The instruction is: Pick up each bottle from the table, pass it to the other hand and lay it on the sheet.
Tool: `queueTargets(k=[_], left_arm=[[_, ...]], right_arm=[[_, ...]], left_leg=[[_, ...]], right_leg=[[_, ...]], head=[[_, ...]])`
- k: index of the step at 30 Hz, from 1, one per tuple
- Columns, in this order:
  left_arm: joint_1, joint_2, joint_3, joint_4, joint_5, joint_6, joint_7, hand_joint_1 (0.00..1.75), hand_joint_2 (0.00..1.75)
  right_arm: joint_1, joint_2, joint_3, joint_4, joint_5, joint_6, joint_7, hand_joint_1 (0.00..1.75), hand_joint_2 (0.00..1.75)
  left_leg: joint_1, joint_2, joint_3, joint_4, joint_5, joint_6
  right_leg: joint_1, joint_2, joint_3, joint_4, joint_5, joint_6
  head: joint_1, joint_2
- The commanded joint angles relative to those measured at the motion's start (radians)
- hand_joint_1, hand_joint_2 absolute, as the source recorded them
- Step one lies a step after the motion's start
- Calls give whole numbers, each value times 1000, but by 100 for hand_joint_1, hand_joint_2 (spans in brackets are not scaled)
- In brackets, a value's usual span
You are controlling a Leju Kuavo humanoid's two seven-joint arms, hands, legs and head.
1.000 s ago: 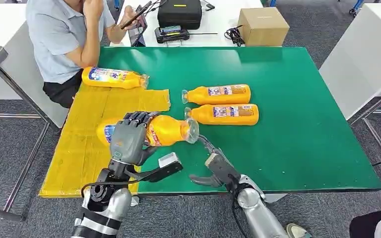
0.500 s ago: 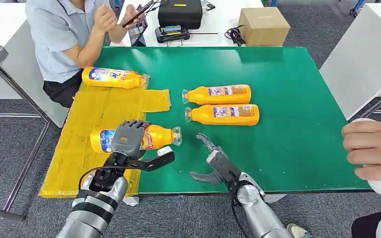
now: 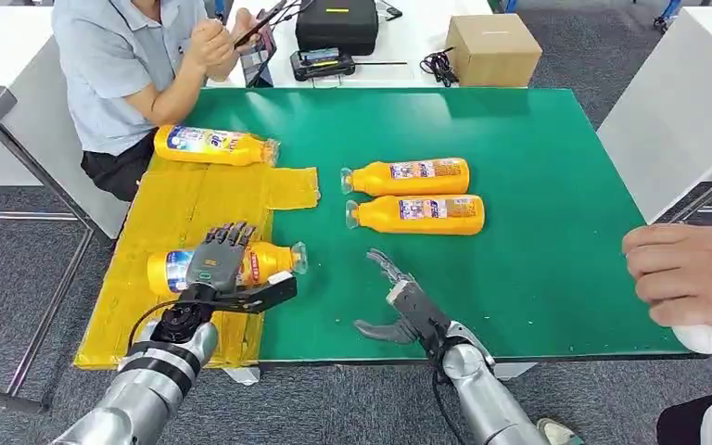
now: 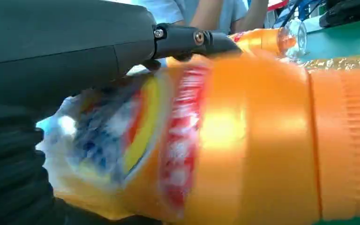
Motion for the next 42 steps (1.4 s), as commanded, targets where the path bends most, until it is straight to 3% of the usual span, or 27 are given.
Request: queueTargets(k=[1, 16, 21, 26, 32, 35, 38, 40, 41, 42], left_arm=[[-60, 20, -5, 156, 1, -43, 5, 0, 175], [-27, -18, 12, 79, -2, 3, -28, 0, 175], [75, -53, -17, -156, -2, 53, -63, 0, 175], [93, -52, -31, -201, -2, 47, -65, 0, 175], [179, -53, -137, -461, -2, 45, -60, 0, 175], [263, -87, -130, -661, 16, 50, -113, 0, 175], [366, -116, -113, -855, 203, 29, -201, 0, 175], [414, -120, -107, -931, 358, 37, -282, 0, 175], [425, -126, -105, -946, 418, 25, -299, 0, 175], [438, -134, -95, -968, 518, 7, -332, 0, 175]], right_arm=[[-58, -3, 10, 83, 1, 0, -3, 0, 175], [-52, -5, 4, 82, 11, -16, -7, 0, 175], [-10, -4, -13, 12, 22, -29, 10, 0, 175], [-6, -3, -18, 6, 22, -31, 13, 0, 175], [18, 4, -33, -22, 34, -34, 20, 0, 175], [64, 19, -49, -136, 67, -95, 10, 0, 175], [139, 49, -70, -356, 151, -167, 59, 0, 175], [185, 42, -48, -508, 365, -306, 65, 0, 175], [193, 32, -43, -544, 429, -344, 77, 0, 0], [210, 30, -43, -590, 513, -405, 88, 0, 0]], left_leg=[[1, 3, 4, 0, -1, -2], [0, 1, 7, -1, 1, -2], [1, -1, 7, 0, 1, -1], [1, -1, 5, 1, 0, -2], [1, -1, 3, 1, 0, -2], [1, -1, 1, 1, 0, -1], [1, 0, 1, 2, -1, -2], [1, 2, 0, 3, -3, -2], [0, 2, -1, 3, -1, -2], [1, 2, 1, 3, -3, -3]], right_leg=[[1, 2, 3, 0, 0, -3], [1, 1, 7, 0, 0, -2], [1, -1, 7, 0, 0, -2], [1, -2, 6, 0, -1, -2], [1, -2, 2, 0, -1, -2], [1, -2, 1, 1, -1, -1], [1, -1, 1, 1, -2, -2], [1, 1, 0, 3, -3, -2], [1, 1, -2, 3, -2, -2], [1, 1, 0, 3, -4, -3]], head=[[0, 0], [0, 0], [-1, 0], [0, 0], [0, 0], [-1, 0], [0, 0], [0, 0], [0, 0], [-1, 0]])
